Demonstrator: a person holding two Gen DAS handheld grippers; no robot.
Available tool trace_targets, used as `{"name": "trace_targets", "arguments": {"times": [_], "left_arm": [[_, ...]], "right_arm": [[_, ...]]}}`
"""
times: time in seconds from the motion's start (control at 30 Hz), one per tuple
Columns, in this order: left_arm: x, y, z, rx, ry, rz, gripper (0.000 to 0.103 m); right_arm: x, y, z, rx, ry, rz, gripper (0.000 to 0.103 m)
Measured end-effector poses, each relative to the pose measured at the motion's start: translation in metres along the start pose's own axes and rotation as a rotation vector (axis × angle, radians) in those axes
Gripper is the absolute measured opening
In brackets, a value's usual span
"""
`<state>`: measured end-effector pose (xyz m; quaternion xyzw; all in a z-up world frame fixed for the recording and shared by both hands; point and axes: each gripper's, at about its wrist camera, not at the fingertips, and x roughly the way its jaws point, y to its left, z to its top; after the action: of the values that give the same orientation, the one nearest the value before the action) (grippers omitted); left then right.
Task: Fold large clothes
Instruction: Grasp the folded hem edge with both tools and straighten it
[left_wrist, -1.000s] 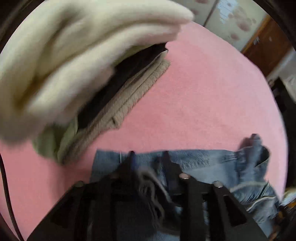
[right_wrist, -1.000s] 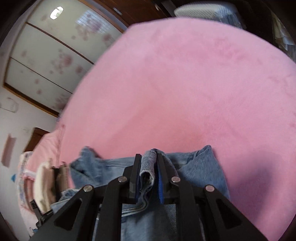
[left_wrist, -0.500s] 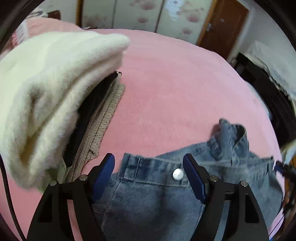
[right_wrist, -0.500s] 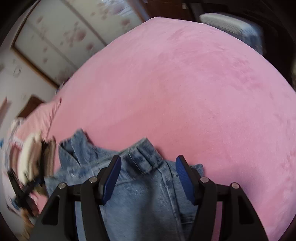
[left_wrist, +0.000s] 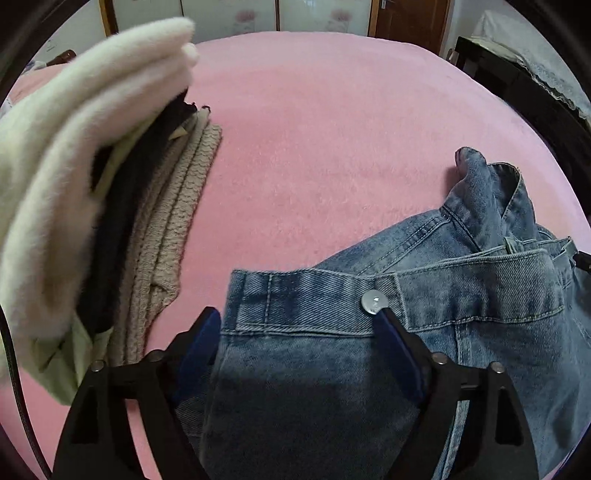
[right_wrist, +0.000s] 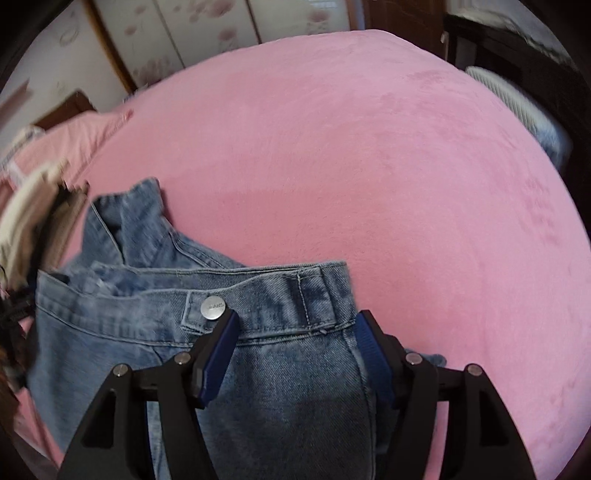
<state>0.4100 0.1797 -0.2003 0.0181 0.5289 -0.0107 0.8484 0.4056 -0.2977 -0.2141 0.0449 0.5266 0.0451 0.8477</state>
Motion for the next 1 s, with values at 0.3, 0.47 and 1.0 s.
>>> {"name": "trace_targets", "arguments": {"times": [0.3,0.47,1.0], "left_arm": [[-0.008,-0.013,-0.003,0.037,-0.029,0.187,0.027],[-0.030,-0.016,-0.005,0.006,-0.128,0.293,0.021],[0.002,-0.031,-0.013,0.057,-0.134,0.435,0.036]], "right_arm": [[-0.005,-0.002,-0.005,0.035,-0.082,-0.070,0.040],[-0.028,-0.009,-0.009,0.091,-0.186,-0.137,0.031],[-0.002,-0.014,-0.009,0.177,-0.161,-0.193,0.035]]}}
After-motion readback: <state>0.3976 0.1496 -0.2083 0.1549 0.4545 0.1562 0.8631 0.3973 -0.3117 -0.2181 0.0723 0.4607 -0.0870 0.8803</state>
